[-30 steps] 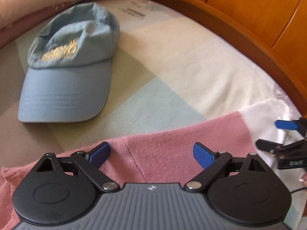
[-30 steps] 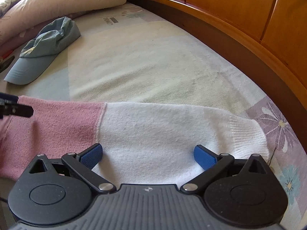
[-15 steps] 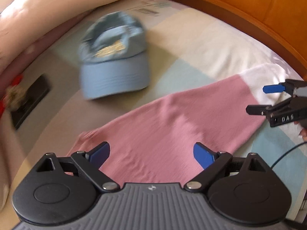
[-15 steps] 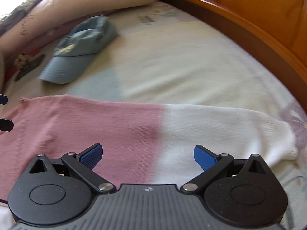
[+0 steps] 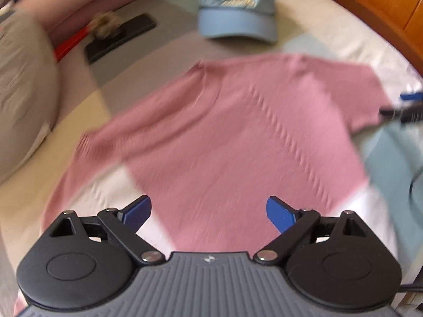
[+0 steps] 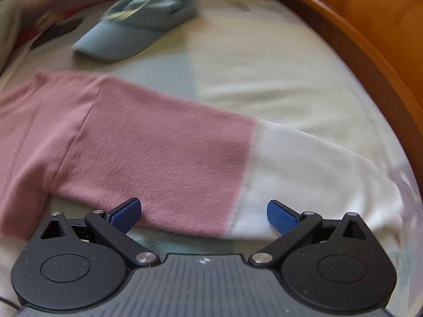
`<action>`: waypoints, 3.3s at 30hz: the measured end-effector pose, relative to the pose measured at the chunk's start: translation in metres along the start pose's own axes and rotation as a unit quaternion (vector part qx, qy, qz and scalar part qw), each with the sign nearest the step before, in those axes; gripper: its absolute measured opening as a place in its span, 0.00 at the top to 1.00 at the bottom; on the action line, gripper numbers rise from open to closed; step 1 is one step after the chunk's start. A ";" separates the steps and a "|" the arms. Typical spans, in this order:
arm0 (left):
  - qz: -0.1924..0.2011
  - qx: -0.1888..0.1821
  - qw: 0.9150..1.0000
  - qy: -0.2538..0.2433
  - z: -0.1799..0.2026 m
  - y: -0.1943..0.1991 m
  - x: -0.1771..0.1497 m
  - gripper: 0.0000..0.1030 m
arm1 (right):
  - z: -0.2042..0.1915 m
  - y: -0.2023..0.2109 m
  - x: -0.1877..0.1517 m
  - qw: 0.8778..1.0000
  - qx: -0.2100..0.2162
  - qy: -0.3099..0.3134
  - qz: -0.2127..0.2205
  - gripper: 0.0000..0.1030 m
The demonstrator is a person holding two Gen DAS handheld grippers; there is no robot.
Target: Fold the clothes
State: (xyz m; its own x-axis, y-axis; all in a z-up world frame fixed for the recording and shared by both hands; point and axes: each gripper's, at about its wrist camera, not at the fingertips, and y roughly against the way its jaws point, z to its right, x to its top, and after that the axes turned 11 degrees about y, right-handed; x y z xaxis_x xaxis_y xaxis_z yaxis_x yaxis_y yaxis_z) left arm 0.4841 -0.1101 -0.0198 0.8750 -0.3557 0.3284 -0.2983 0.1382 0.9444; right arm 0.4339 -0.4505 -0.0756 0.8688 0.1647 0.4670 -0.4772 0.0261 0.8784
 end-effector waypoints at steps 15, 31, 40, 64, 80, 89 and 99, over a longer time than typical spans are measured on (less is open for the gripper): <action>-0.009 -0.005 0.996 0.094 -0.080 -0.038 -0.065 0.08 | -0.171 0.005 0.065 0.983 0.122 0.124 0.060 0.00; 0.059 -0.146 0.972 0.175 -0.121 -0.043 0.022 0.05 | -0.180 -0.030 0.078 0.985 0.108 0.129 -0.032 0.00; 0.082 -0.203 0.956 0.196 -0.087 -0.098 0.063 0.05 | -0.187 -0.034 0.065 0.988 0.087 0.124 -0.003 0.00; 0.088 -0.179 0.950 0.241 -0.133 -0.074 0.047 0.03 | -0.188 -0.040 0.064 0.991 0.074 0.112 0.011 0.00; 0.060 -0.091 0.944 0.312 -0.186 -0.063 -0.018 0.02 | -0.189 -0.035 0.066 0.991 0.065 0.108 0.031 0.00; 0.069 0.009 0.951 0.300 -0.193 -0.044 -0.021 0.03 | -0.188 -0.037 0.077 0.991 0.073 0.111 -0.004 0.00; 0.071 0.012 0.937 0.343 -0.213 -0.040 -0.055 0.03 | -0.179 -0.014 0.081 0.989 0.129 0.041 -0.059 0.00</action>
State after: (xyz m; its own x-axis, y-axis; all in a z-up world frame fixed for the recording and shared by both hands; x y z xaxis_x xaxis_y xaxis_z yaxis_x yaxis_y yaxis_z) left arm 0.5295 0.1005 -0.0791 0.8624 0.3435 0.3718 -0.4318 0.1161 0.8944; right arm 0.4873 -0.2607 -0.0684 0.8977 0.2550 0.3593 -0.3141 -0.2015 0.9278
